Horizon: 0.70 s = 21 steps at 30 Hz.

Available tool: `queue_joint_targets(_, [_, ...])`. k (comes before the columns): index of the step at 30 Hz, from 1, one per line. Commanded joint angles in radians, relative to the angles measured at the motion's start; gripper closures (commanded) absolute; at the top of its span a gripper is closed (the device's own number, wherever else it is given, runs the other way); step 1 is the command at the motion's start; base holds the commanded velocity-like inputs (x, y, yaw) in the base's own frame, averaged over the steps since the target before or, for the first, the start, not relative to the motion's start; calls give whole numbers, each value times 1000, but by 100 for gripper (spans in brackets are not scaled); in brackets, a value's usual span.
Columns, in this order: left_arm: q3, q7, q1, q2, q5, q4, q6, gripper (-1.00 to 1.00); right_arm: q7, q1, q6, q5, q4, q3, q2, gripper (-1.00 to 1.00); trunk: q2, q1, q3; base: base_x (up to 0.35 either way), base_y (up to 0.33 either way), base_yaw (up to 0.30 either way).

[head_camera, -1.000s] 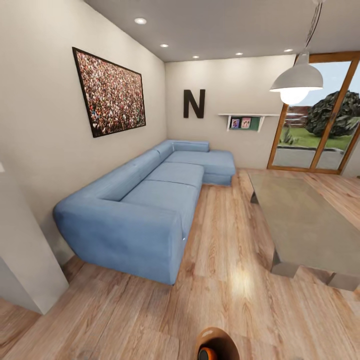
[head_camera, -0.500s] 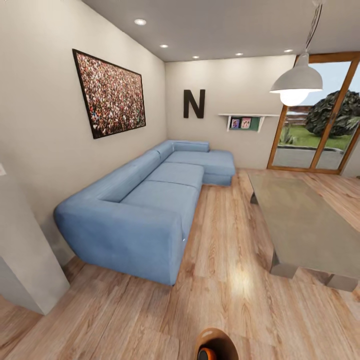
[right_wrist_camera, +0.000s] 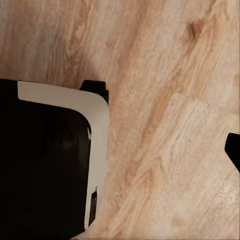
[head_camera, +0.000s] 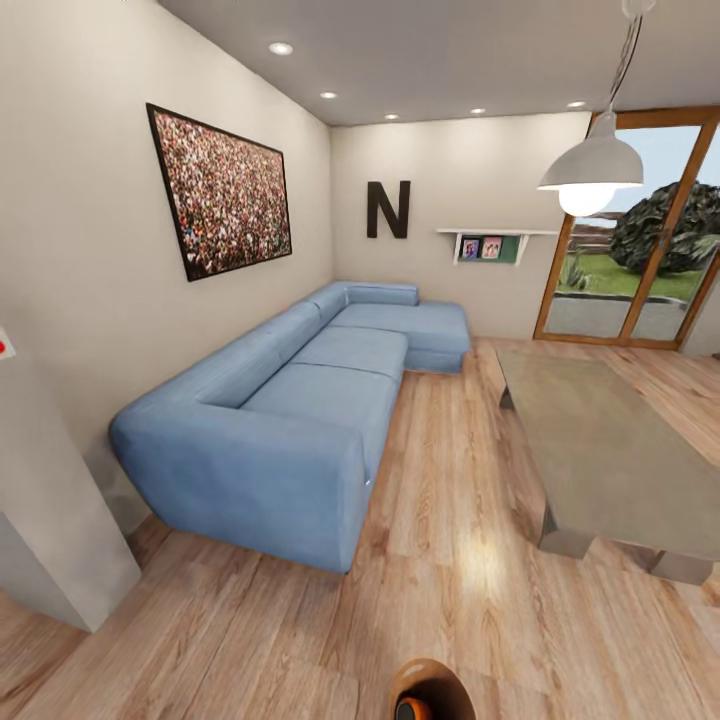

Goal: Put the three can of soda from the living room inside the tash can in the kitchen.

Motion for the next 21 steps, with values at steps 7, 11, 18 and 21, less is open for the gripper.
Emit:
queue_joint_targets(7, [-1,1,5,27,0,3,0,-100,-7,66,-135,-12,72,-27,0,-100,49,-27,22,0,0,0])
queue_joint_targets(11, [-1,1,28,31,1,4,-1,-100,-52,96,-214,-14,114,-32,-1,-100,77,-42,35,0,0,0])
queue_joint_targets(18, [-1,1,67,45,5,4,-6,-100,-100,121,-255,-15,155,-35,-3,-100,126,-69,57,0,0,0])
queue_joint_targets(21, [-1,1,78,50,6,4,-11,-100,-105,136,-262,-15,155,-36,-4,-100,147,-81,66,0,0,0])
